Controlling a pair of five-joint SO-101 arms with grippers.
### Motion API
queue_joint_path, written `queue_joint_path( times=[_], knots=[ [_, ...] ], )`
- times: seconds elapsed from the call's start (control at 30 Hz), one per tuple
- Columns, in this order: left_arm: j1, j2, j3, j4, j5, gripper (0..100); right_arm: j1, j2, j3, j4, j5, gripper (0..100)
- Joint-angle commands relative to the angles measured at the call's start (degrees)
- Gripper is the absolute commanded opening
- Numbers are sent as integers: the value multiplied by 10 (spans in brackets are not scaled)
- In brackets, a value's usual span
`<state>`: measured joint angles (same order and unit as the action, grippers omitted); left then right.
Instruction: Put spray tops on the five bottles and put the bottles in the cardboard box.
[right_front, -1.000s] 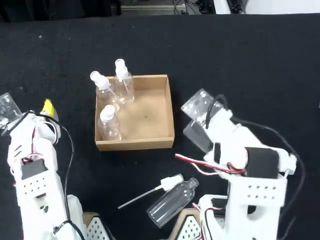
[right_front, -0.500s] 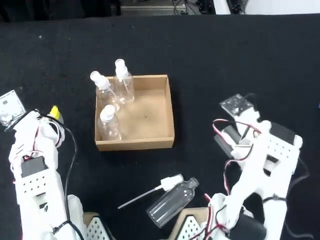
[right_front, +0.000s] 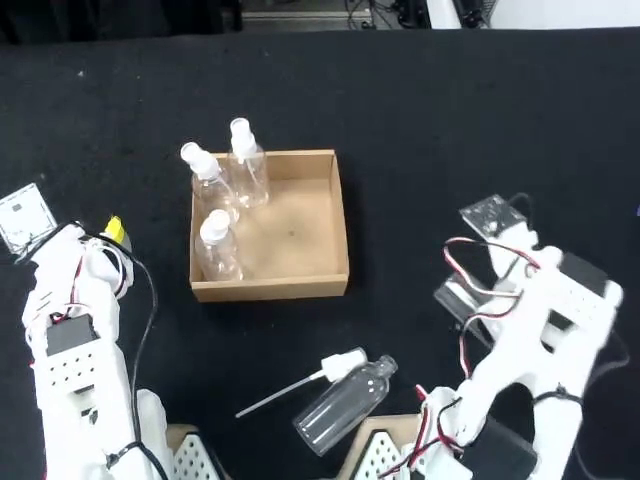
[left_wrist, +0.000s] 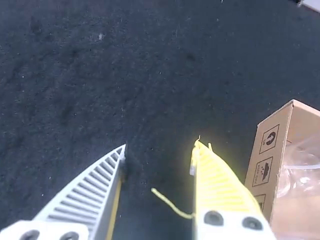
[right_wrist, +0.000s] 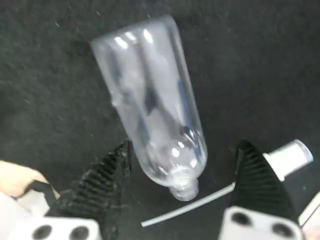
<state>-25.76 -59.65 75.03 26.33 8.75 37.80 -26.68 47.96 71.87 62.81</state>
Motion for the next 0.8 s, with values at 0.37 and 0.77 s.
queue_joint_path(
  times=[0.37, 0.77],
  knots=[
    [2, -12, 0, -26, 0, 191, 124, -2, 72, -20, 231, 265],
    [2, -12, 0, -28, 0, 191, 102, -2, 91, -95, 85, 265]
  ],
)
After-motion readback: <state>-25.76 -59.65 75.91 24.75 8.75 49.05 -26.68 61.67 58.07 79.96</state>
